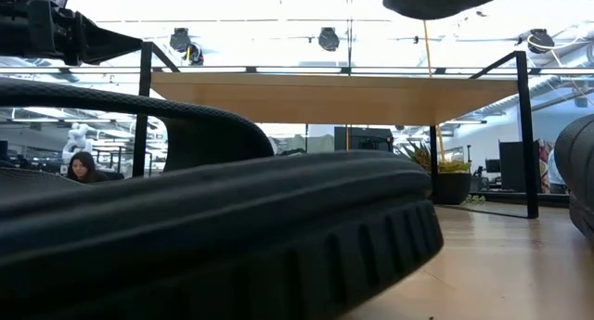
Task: Pick and place slides into the shelf
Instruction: Put the black slide on the shelf
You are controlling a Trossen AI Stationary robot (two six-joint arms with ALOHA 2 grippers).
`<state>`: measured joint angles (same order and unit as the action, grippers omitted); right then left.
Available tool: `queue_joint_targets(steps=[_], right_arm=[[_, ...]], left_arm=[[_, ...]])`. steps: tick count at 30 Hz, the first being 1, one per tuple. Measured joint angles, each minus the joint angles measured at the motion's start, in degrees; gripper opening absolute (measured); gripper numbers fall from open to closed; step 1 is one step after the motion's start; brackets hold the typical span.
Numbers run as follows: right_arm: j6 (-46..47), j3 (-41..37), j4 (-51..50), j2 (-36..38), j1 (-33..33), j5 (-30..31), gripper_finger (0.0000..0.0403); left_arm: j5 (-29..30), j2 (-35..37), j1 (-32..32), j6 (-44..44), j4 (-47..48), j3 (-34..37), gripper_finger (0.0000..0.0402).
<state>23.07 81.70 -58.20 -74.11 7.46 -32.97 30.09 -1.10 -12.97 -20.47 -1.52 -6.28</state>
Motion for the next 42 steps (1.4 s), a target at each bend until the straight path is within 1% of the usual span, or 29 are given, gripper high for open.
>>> queue_joint_targets(steps=[8, 12, 14, 17, 20, 25, 28, 33, 38, 42], right_arm=[[-10.9, 11.8, -15.2, -6.6, -13.1, -0.3, 0.0003], [-17.3, 17.5, -23.6, -11.9, -17.6, -0.5, 0.0003], [-19.8, 19.0, -25.9, -13.9, -19.2, -3.6, 0.0003], [-23.1, 19.4, -26.4, -16.5, -20.8, -8.4, 0.0003], [-27.1, 19.4, -26.8, -18.5, -22.2, -10.8, 0.0003], [-29.7, 19.4, -26.5, -19.9, -24.4, -10.4, 0.0004], [-30.0, 19.4, -25.6, -20.6, -25.4, -8.8, 0.0004], [-31.7, 19.4, -26.0, -21.3, -27.4, -8.8, 0.0004], [-31.3, 18.2, -24.9, -21.2, -28.5, -9.1, 0.0004], [-30.0, 15.8, -24.3, -21.2, -28.5, -9.1, 0.0004]], left_arm=[[0.0, 0.0, 0.0, 0.0, 0.0, 0.0, 0.0026], [0.0, 0.0, 0.0, -0.1, 0.0, 0.0, 0.0026], [0.0, 0.0, 0.0, -0.1, 0.0, 0.0, 0.0026], [0.0, 0.0, 0.0, -0.1, 0.0, 0.0, 0.0026], [0.0, 0.0, 0.0, -0.2, 0.0, 0.0, 0.0026], [0.0, 0.0, 0.0, -0.2, 0.0, 0.0, 0.0026], [0.0, 0.0, 0.0, -0.2, 0.0, 0.0, 0.0026], [0.0, 0.0, 0.0, -0.1, 0.0, 0.0, 0.0026], [0.0, 0.0, 0.0, -0.1, 0.0, 0.0, 0.0026], [0.0, 0.0, 0.0, -0.1, 0.0, 0.0, 0.0026]])
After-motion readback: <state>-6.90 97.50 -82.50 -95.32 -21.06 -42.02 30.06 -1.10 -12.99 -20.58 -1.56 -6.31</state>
